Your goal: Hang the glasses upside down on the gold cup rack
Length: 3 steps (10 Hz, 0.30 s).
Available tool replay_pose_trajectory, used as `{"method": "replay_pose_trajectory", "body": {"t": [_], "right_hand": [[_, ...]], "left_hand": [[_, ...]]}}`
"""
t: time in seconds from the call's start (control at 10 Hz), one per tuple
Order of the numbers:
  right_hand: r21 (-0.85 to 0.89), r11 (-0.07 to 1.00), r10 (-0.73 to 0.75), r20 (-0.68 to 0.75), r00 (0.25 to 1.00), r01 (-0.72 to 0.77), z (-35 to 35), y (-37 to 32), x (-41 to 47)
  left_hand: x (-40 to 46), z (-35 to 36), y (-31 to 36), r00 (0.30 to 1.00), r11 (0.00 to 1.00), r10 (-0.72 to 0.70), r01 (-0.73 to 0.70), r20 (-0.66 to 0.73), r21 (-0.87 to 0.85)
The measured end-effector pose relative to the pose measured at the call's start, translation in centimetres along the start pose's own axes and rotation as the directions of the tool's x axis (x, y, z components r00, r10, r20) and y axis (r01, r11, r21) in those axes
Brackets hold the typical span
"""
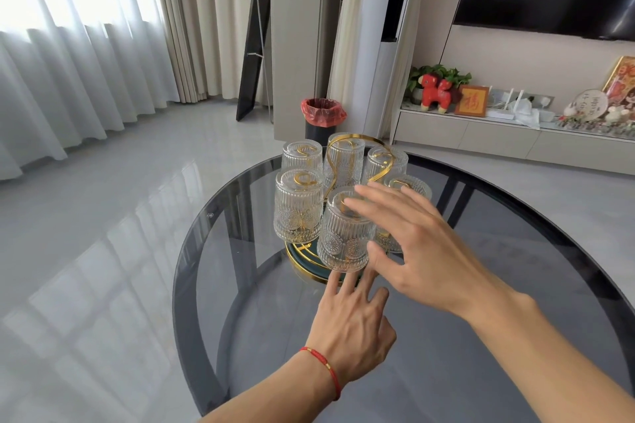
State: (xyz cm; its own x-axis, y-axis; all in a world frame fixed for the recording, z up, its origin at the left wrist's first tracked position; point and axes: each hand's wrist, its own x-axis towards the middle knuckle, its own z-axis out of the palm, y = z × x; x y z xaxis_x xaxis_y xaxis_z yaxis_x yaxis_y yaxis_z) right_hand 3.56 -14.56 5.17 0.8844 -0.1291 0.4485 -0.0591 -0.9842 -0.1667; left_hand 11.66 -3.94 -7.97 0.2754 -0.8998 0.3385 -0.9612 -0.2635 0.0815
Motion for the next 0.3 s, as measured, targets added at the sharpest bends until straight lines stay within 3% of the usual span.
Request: {"method": "replay_pose_trajectory", "body": {"t": [0.2, 0.3], "right_hand": [[-0.007, 1.000, -0.024, -0.234, 0.972, 0.023, -0.2, 1.1, -2.6], [0.033, 0.999, 0.040, -0.273, 0.961, -0.032, -0.6, 1.1, -4.0]], "left_hand": [[-0.4, -0.5, 0.2, 1.000, 1.000, 0.011, -0.011, 0.003, -0.010], [-1.2, -0.9, 0.5, 1.000, 0.999, 0.014, -0.014, 0.015, 0.036]]}}
